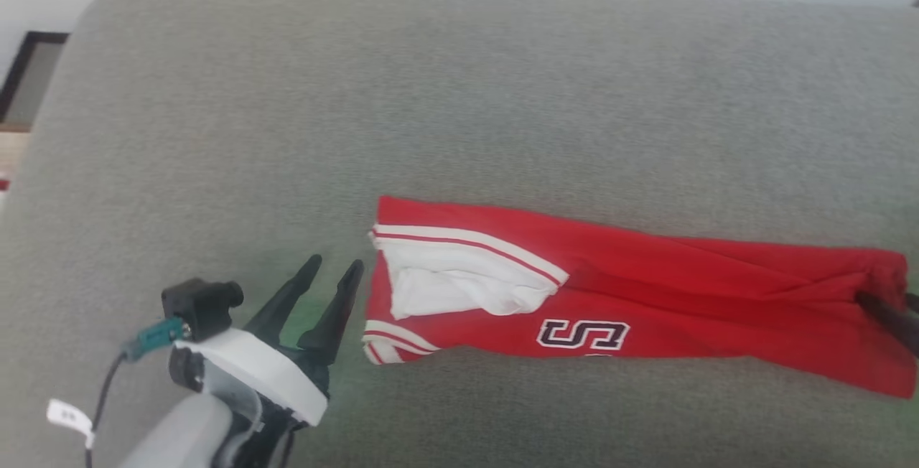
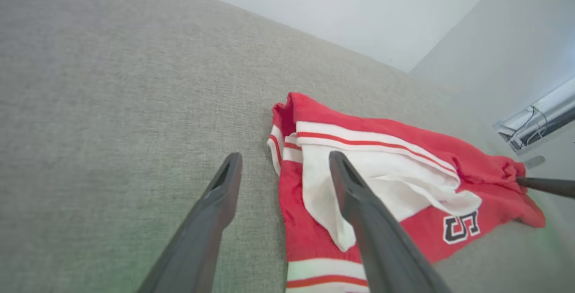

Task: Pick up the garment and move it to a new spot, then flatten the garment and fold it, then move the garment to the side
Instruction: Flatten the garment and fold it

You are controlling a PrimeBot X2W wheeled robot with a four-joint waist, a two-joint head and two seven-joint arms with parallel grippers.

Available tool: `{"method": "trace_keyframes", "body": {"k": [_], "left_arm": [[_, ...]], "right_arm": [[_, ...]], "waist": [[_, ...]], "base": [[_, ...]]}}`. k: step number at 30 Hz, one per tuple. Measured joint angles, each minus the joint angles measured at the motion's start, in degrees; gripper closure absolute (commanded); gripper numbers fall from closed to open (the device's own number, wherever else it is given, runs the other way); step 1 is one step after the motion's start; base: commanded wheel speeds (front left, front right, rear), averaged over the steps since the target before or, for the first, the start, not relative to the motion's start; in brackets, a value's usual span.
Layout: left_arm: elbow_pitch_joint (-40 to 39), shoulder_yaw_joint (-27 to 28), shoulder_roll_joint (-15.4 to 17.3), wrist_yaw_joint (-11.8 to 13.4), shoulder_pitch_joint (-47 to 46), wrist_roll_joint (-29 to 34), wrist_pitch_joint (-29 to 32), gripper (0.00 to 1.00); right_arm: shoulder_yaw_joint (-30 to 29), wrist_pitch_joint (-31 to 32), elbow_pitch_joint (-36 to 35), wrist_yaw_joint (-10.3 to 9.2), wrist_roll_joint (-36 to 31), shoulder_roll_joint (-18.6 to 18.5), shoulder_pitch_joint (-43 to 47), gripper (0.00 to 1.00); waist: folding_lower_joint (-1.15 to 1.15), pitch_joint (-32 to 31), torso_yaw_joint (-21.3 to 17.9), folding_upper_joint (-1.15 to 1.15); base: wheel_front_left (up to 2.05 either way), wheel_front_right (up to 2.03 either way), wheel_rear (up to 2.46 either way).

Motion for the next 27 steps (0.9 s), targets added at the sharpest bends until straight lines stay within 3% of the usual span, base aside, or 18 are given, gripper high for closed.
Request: {"method": "trace_keyframes", "body": {"k": [2, 12, 18, 19, 20, 21, 22, 27], "left_arm": [[0.85, 6.09, -4.2, -0.09, 3.26, 4.54, 0.0, 0.0], [-4.5, 25.82, -13.7, -0.23, 10.18, 28.67, 0.0, 0.0], [-8.51, 30.5, -17.68, -0.26, 13.31, 37.61, 0.0, 0.0], [-8.46, 30.61, -18.03, -0.26, 13.59, 37.61, 0.0, 0.0], [-8.42, 30.65, -18.26, -0.25, 13.89, 37.61, 0.0, 0.0], [-8.45, 30.71, -18.31, -0.26, 14.14, 37.72, 0.0, 0.0], [-8.46, 30.85, -18.34, -0.26, 14.24, 37.82, 0.0, 0.0], [-8.87, 31.9, -18.35, -0.26, 14.64, 37.85, 0.0, 0.0]], "right_arm": [[-0.49, 2.09, 1.66, 0.0, 0.05, 0.33, -0.43, 0.0], [-1.02, 9.37, 4.55, -0.19, -2.32, 1.65, -1.68, 0.0], [-1.63, 11.69, 4.42, -0.23, -3.99, 3.15, -2.32, 0.0], [-2.04, 11.83, 4.56, -0.23, -4.36, 3.54, -2.36, 0.23], [-2.36, 11.89, 4.7, -0.23, -4.69, 3.96, -2.42, 0.61], [-2.72, 12.18, 4.8, -0.23, -4.9, 4.34, -2.58, 0.75], [-3.16, 12.18, 4.94, -0.22, -5.24, 4.77, -2.65, 1.0], [-6.06, 11.02, 5.37, 0.05, -6.36, 6.92, -2.83, 1.0]], "waist": [[0.0, -0.15, 1.45, 0.0], [0.0, -1.35, 3.96, 0.0], [0.0, -1.65, 3.78, 0.0], [0.0, -1.67, 3.67, 0.0], [0.0, -1.69, 3.54, 0.0], [0.0, -1.71, 3.41, 0.0], [0.0, -1.74, 3.24, 0.0], [0.0, -1.89, 1.78, 0.0]], "base": [[0.0, 0.0, 0.0], [0.0, 0.0, 0.0], [0.0, 0.0, 0.0], [0.0, 0.0, 0.0], [0.0, 0.0, 0.0], [0.0, 0.0, 0.0], [0.0, 0.0, 0.0], [0.0, 0.0, 0.0]]}}
